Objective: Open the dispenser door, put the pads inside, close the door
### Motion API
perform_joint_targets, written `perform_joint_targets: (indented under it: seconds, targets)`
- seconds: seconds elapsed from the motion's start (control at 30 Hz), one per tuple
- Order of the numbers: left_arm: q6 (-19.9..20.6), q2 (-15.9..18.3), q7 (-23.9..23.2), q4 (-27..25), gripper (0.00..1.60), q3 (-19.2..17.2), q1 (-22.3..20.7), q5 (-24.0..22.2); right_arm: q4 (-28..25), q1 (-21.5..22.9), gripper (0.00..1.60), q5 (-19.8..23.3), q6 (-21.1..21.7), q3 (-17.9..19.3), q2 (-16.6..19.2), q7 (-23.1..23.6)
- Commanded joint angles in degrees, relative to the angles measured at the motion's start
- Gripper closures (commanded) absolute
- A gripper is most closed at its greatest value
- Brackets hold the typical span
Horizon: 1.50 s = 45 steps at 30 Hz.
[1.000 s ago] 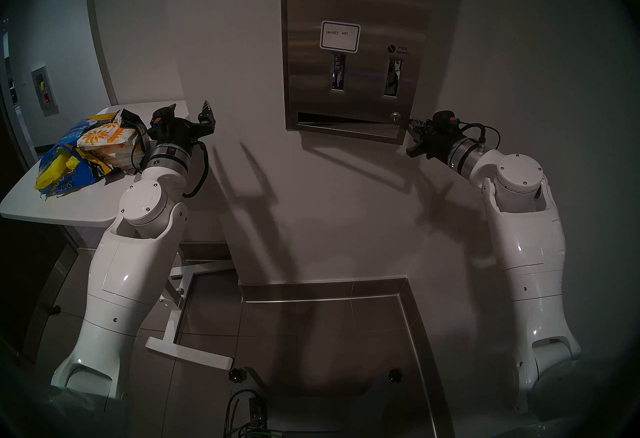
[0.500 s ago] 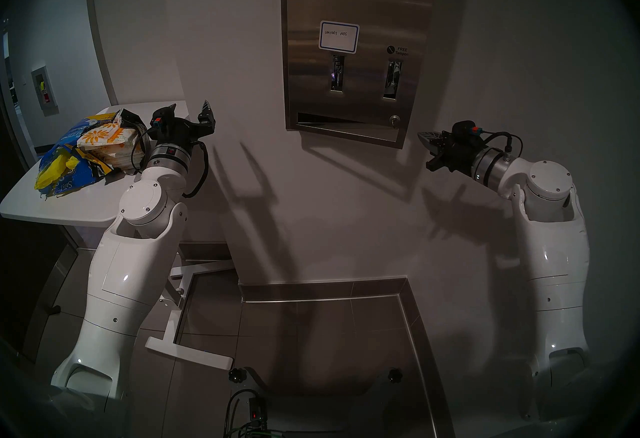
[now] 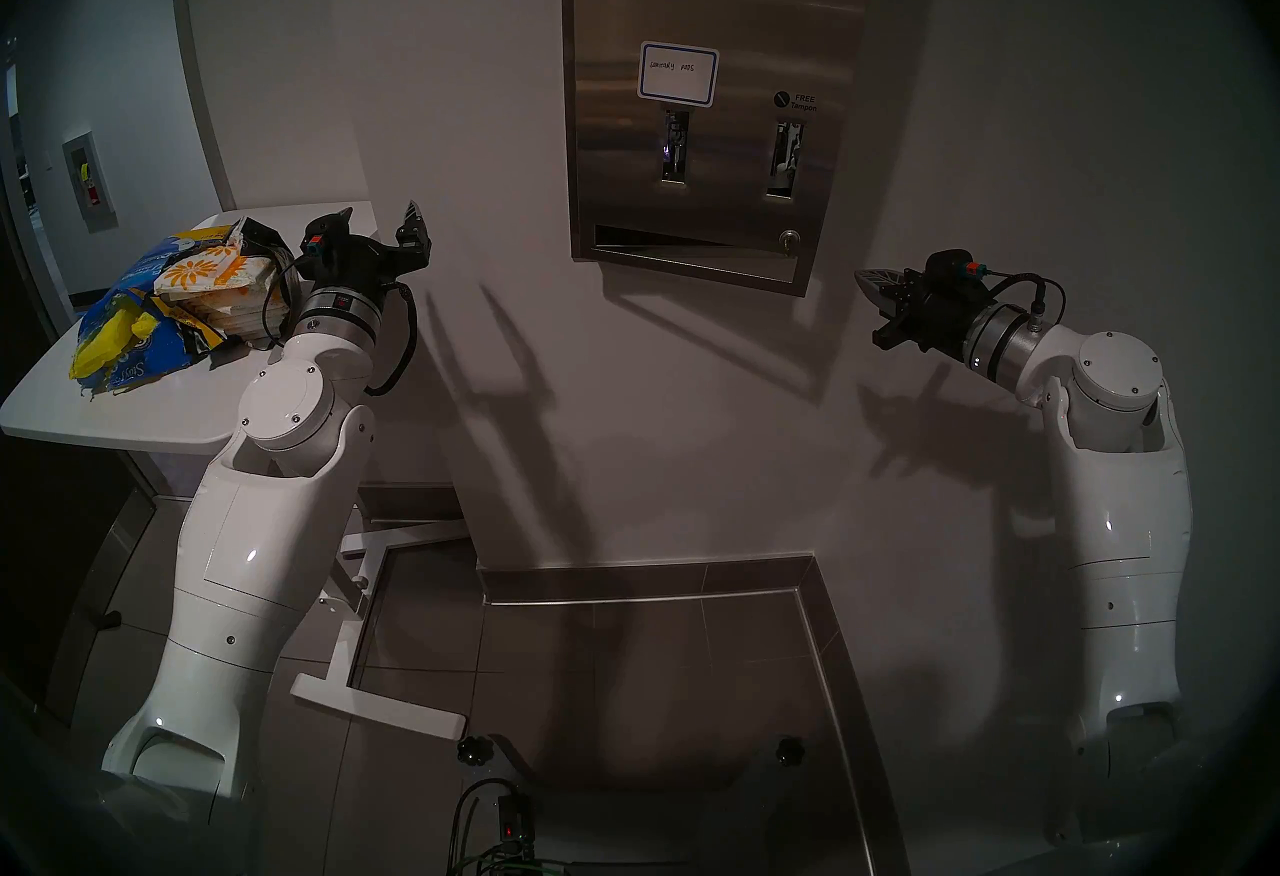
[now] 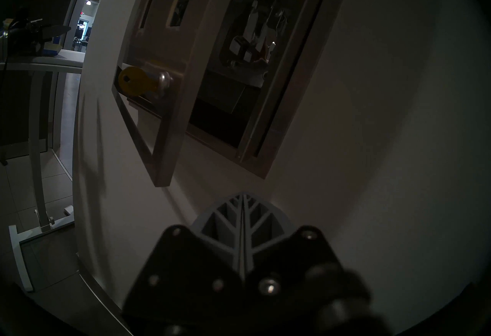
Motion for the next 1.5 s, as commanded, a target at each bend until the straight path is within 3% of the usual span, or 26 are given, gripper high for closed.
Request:
perform_joint_targets:
  seconds: [0.0, 0.53, 1.03, 1.47]
  targets:
    - [-2.3, 1.2, -2.8, -1.7, 0.00, -0.6, -0.8, -0.7, -0.3, 2.4, 1.60, -0.1, -1.7, -0.2, -0.6, -1.3]
    - [-6.2, 1.5, -7.1, 1.2, 0.00, -0.8, 3.5, -2.4, -0.6, 3.1, 1.60, -0.7, -2.4, -1.7, -2.4, -3.3]
    - [-6.3, 2.1, -12.1, 4.4, 0.00, 1.0, 4.7, -4.0, 0.6, 4.9, 1.60, -2.2, -2.3, -2.9, -3.6, -4.9]
    - [-5.6, 2.9, -12.4, 9.8, 0.00, 3.9, 4.2, -0.6, 4.1, 8.3, 1.60, -3.1, -2.5, -4.1, -3.5, -4.7]
